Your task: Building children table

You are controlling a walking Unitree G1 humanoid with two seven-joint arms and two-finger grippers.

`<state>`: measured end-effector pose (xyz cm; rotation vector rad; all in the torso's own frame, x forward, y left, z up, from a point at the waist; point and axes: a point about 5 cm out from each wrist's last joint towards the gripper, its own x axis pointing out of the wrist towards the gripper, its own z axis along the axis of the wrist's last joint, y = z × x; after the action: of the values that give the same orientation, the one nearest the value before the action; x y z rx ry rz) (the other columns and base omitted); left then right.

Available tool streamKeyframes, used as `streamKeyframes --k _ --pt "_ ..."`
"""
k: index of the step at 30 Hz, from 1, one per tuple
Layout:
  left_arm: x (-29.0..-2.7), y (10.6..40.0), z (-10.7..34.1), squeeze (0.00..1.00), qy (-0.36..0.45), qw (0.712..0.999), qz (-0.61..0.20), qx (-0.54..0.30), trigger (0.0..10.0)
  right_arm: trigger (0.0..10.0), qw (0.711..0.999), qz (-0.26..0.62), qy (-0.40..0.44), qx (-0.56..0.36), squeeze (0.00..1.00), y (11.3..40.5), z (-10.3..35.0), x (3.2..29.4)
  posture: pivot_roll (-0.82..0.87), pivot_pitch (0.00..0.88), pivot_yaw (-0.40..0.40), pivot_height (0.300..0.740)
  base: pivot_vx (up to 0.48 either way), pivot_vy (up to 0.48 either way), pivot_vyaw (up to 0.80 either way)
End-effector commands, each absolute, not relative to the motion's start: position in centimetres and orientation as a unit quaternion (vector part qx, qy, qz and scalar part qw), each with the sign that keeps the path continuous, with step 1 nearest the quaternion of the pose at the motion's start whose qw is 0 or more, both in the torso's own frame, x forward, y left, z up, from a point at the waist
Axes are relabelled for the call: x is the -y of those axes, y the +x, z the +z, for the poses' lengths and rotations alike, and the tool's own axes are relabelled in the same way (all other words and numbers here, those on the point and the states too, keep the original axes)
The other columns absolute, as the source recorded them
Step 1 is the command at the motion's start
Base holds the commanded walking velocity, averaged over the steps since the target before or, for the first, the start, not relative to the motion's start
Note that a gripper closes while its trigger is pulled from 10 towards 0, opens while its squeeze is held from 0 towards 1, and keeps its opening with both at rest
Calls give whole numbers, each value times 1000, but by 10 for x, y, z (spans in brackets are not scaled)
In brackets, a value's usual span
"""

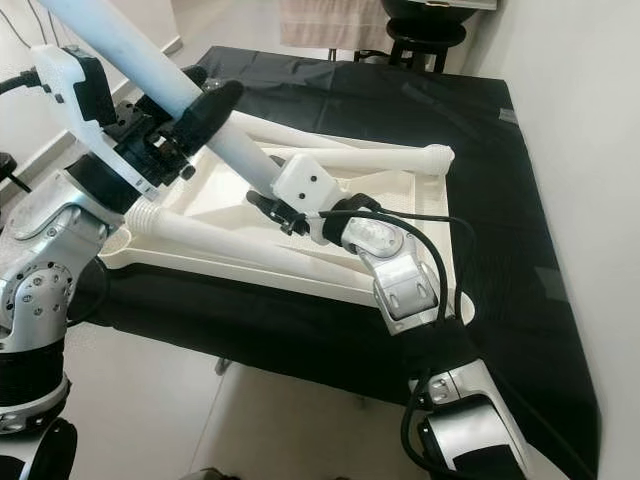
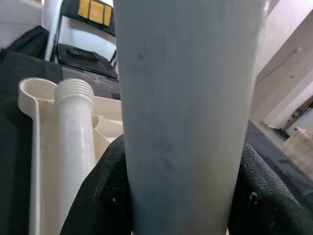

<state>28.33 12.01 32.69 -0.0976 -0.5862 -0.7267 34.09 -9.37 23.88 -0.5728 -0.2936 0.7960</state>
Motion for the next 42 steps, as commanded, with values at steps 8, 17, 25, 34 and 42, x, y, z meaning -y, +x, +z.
streamKeyframes --k 8,17,25,34,42 --pt "-118 279 338 0 -30 879 -357 316 0 10000 882 392 -239 105 0 340 228 91 5 80 -15 740 0 0 0" --pt "-115 279 329 0 -74 862 -396 307 0 10000 904 397 -118 100 1000 342 231 79 8 77 -15 740 0 0 0" --pt "-117 285 320 0 -127 857 -408 289 0 10000 904 413 -38 104 0 342 239 58 12 84 -16 740 0 0 0" --pt "-112 289 309 0 -125 861 -410 274 0 10000 894 373 -196 156 0 347 254 50 11 89 -19 740 0 0 0" --pt "-110 290 312 0 -132 856 -414 279 0 0 892 362 -226 147 0 349 251 47 11 90 -16 740 0 0 0"
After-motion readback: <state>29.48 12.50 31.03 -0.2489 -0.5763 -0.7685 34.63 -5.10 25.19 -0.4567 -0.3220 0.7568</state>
